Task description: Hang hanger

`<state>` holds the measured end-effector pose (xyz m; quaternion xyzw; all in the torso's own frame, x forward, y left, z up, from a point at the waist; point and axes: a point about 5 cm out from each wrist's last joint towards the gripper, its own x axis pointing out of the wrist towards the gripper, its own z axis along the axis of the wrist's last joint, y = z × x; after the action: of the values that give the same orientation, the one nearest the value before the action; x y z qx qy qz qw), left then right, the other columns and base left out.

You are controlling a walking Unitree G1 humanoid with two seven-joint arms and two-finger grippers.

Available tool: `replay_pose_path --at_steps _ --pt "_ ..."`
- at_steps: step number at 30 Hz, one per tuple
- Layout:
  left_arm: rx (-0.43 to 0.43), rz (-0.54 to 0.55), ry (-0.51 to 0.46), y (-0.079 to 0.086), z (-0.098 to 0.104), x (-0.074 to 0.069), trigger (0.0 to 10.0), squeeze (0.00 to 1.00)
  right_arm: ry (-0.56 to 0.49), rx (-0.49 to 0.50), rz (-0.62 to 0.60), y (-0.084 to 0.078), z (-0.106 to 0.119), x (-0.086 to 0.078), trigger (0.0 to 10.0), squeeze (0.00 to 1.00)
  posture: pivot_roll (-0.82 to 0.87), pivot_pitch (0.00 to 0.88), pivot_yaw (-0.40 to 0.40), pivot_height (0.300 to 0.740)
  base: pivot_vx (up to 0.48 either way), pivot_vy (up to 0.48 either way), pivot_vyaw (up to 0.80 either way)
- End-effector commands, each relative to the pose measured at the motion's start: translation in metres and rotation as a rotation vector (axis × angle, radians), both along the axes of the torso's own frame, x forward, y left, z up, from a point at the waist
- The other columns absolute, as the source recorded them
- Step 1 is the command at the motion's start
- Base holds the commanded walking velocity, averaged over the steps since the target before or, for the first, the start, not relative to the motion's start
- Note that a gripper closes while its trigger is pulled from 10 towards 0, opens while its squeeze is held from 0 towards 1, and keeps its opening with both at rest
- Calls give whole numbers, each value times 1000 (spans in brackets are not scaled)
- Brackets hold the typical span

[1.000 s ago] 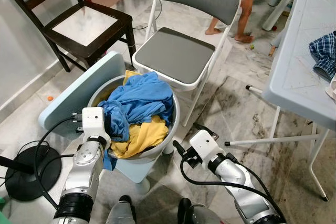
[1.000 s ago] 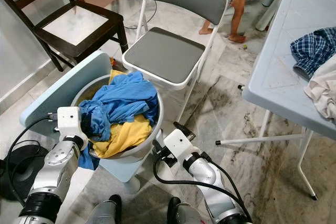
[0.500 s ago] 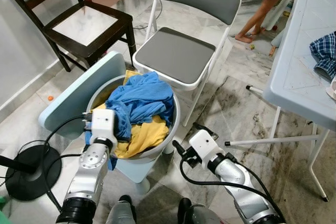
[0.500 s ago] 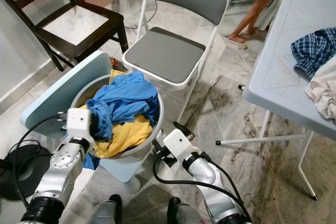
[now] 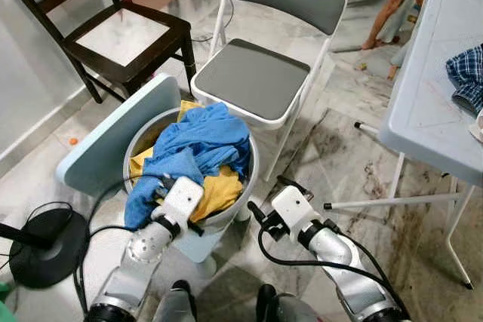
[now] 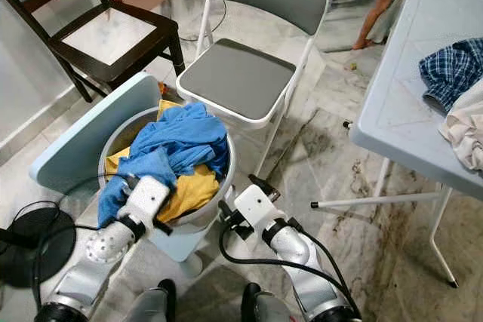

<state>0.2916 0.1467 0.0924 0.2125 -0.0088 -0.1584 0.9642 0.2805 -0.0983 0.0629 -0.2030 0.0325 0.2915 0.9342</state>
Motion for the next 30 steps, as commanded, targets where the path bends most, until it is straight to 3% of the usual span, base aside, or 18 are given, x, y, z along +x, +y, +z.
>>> replay_pose_path --at_steps 1,3,4,5,6,11,13,15,18,22,26,30 --pt "3 24 -49 4 3 -6 10000 0 27 -8 -5 -2 -7 -3 10000 0 185 259 -24 740 0 0 0" --pt "12 7 -77 3 5 -10 10000 8 28 -8 -4 -1 -7 -3 10000 0 188 261 -24 740 0 0 0" --pt "13 0 -87 3 6 -12 10000 145 28 -7 -3 -1 -7 -3 10000 0 191 262 -24 740 0 0 0" --pt "8 -7 -93 2 7 -14 10000 702 27 -7 -3 -1 -7 -3 10000 0 191 262 -24 740 0 0 0" --pt "4 -12 -99 1 7 -16 10000 1000 27 -6 -2 0 -7 -3 10000 0 191 262 -23 740 0 0 0" --pt "-34 -98 -135 -5 11 -27 10000 1000 30 -6 2 1 -7 -4 10000 0 198 266 -24 740 0 0 0" --pt "-34 -210 -115 -14 9 -35 10000 1000 33 -6 5 1 -8 -4 10000 0 204 267 -25 740 0 0 0" --pt "-54 -228 -88 -16 7 -37 10000 1000 34 -6 7 2 -8 -4 10000 0 206 266 -24 740 0 0 0" --pt "-38 -197 -104 -12 8 -36 10000 1000 33 -6 10 3 -8 -3 10000 0 206 265 -23 740 0 0 0" --pt "-51 -67 -202 7 25 -30 10000 1000 31 -6 12 4 -8 -2 10000 0 212 265 -22 740 0 0 0" --pt "1 -17 -173 29 17 -37 10000 1000 36 -9 16 4 -10 -3 10000 0 220 264 -19 740 0 0 0" --pt "30 -5 -152 38 11 -42 10000 1000 38 -9 18 5 -10 -3 10000 0 226 266 -16 740 0 0 0"
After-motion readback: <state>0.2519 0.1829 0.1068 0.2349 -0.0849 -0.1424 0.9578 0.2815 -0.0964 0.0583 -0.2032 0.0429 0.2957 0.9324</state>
